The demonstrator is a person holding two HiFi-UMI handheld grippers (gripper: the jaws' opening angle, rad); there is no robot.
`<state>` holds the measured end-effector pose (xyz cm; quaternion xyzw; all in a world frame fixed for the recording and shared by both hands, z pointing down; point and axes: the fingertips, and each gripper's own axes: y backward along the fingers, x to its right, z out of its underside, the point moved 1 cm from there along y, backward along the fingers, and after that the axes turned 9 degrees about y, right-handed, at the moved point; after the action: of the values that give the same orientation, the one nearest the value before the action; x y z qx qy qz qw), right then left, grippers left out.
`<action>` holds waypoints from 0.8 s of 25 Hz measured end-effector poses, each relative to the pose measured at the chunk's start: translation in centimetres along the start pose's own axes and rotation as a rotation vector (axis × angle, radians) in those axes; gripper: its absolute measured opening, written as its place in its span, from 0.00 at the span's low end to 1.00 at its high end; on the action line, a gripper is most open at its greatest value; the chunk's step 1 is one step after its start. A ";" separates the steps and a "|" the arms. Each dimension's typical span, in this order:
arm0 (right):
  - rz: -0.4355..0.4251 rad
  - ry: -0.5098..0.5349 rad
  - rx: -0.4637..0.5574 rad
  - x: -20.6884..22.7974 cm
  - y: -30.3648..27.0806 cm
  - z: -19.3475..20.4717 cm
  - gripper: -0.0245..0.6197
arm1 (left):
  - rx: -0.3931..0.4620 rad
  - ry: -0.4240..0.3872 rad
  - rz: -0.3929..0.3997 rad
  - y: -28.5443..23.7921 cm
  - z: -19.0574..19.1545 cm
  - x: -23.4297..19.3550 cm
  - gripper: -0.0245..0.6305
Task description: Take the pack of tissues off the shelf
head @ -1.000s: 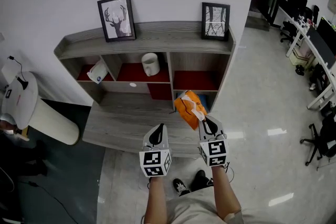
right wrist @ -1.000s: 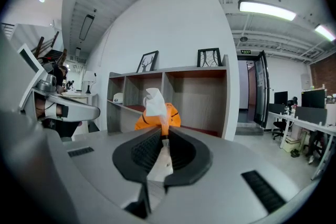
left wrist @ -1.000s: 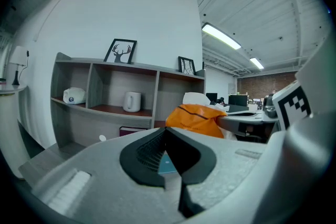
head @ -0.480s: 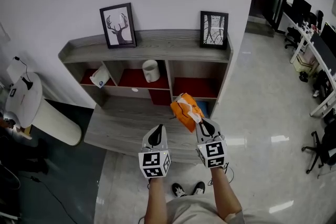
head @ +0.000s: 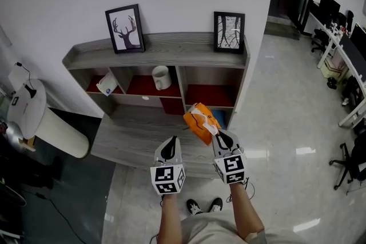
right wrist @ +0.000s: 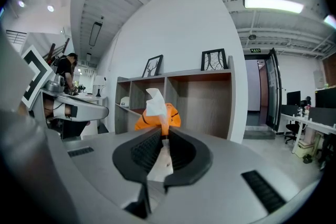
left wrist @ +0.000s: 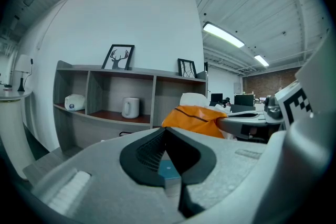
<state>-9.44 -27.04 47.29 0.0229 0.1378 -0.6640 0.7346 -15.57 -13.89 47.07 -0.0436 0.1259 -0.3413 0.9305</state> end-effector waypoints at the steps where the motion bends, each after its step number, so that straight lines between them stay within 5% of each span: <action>1: -0.002 0.004 -0.001 0.0 0.0 0.1 0.09 | 0.000 0.001 -0.001 0.0 0.1 0.0 0.05; 20: -0.041 -0.002 -0.013 -0.5 0.2 1.1 0.09 | -0.015 0.004 -0.035 0.8 1.0 -0.4 0.05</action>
<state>-9.06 -26.79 48.38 0.0148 0.1418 -0.6779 0.7212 -15.14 -13.04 48.02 -0.0522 0.1293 -0.3567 0.9238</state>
